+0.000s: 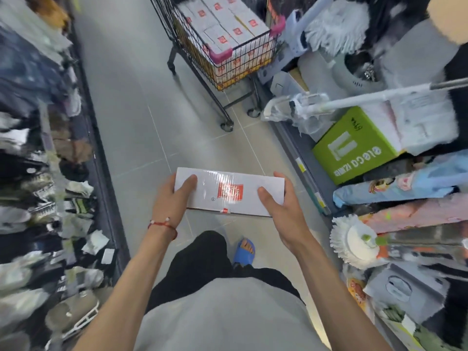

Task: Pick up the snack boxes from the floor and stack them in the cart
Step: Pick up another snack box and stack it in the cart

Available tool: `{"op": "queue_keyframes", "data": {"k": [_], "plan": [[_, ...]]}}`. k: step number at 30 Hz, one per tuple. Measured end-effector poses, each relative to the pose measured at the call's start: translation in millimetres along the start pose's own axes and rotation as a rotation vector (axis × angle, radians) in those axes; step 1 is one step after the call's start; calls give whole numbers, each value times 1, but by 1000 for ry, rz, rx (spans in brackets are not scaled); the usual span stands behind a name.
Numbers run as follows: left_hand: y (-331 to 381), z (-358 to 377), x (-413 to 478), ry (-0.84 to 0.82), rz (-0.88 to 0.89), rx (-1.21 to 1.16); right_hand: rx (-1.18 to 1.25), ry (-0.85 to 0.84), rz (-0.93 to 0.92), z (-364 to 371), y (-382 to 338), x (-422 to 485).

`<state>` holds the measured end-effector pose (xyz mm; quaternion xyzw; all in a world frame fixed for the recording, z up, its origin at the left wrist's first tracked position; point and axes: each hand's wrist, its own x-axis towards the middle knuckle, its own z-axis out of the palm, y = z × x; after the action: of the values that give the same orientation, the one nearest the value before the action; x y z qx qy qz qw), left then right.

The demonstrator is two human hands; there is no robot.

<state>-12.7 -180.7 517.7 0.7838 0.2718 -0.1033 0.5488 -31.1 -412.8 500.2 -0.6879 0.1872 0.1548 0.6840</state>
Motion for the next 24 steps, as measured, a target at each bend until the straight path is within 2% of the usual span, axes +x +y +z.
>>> {"op": "queue_keyframes", "data": {"k": [10, 24], "plan": [[77, 9, 137, 99, 31, -15, -23, -43, 3, 25, -72, 158], [218, -16, 365, 81, 72, 98, 113, -28, 89, 92, -190, 366]]}}
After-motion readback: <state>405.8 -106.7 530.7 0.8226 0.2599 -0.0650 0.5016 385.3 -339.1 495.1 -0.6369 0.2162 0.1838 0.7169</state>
